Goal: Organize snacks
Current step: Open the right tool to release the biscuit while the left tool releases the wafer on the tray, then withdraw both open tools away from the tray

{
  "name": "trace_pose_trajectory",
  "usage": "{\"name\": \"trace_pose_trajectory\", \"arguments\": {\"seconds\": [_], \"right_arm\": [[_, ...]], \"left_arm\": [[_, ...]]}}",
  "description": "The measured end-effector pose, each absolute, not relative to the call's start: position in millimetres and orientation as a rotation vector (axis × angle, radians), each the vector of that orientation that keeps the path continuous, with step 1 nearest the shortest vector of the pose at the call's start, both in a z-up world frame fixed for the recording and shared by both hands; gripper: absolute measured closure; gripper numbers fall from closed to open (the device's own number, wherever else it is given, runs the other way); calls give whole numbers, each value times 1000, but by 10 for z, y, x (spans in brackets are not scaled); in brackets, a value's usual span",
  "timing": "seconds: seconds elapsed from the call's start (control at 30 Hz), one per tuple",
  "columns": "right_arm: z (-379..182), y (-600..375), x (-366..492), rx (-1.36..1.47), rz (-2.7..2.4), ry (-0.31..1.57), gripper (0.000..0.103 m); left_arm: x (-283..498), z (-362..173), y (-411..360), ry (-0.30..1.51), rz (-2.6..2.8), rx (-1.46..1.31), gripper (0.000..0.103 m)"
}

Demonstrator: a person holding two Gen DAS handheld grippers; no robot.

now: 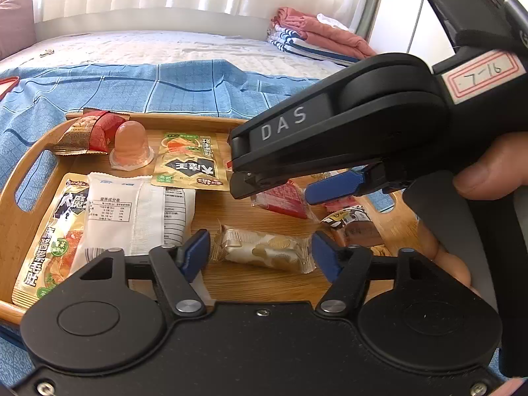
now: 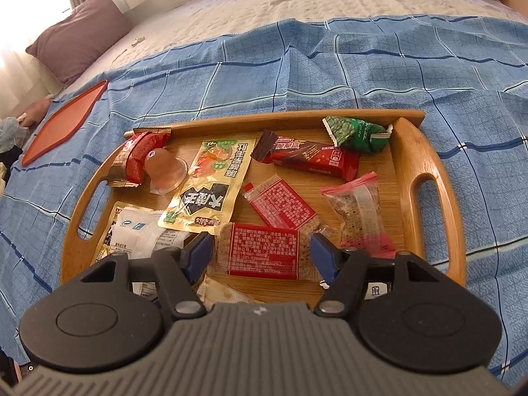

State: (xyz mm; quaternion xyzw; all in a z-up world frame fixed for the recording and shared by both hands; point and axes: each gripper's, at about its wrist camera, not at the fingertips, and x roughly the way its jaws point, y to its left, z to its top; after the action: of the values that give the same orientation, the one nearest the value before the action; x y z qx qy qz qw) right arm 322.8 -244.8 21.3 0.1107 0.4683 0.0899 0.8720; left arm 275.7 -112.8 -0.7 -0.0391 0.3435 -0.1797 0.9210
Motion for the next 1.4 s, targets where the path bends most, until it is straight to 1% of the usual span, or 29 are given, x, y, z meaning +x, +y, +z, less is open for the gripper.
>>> {"name": "trace_pose_trajectory", "arguments": {"seconds": [0.03,0.1,0.2,0.3,0.43,0.6,0.77,0.83,1.07,1.2,1.4], "right_arm": [[219,-2458,3219,234,188,976,31],[234,-2475,3205,243,184,970,25],[275,-2503,3179,258,191,961,24],[331,-2505,3147,254,189,953,22],[435,-2525,3070,260,187,931,19],[589,-2548,2924,253,171,892,14],[713,-2556,2704,231,161,850,13],[763,-2561,2601,225,156,830,12],[966,-2524,2179,170,134,731,8],[1064,-2489,1929,141,127,668,4],[1115,-2416,1596,102,119,607,0]], "left_arm": [[2756,-7,-1127,706,-366,-77,30],[2743,4,-1128,708,-357,-74,25],[2741,32,-1099,710,-354,-89,24],[2712,89,-1081,705,-348,-86,17],[2634,183,-1048,687,-352,-75,13],[2524,310,-988,678,-330,-44,12],[2400,419,-847,667,-295,-26,11],[2341,462,-787,659,-273,-17,3],[2083,639,-575,640,-230,-17,2],[1902,720,-477,628,-222,-22,1],[1635,790,-355,629,-209,-43,0]]}}
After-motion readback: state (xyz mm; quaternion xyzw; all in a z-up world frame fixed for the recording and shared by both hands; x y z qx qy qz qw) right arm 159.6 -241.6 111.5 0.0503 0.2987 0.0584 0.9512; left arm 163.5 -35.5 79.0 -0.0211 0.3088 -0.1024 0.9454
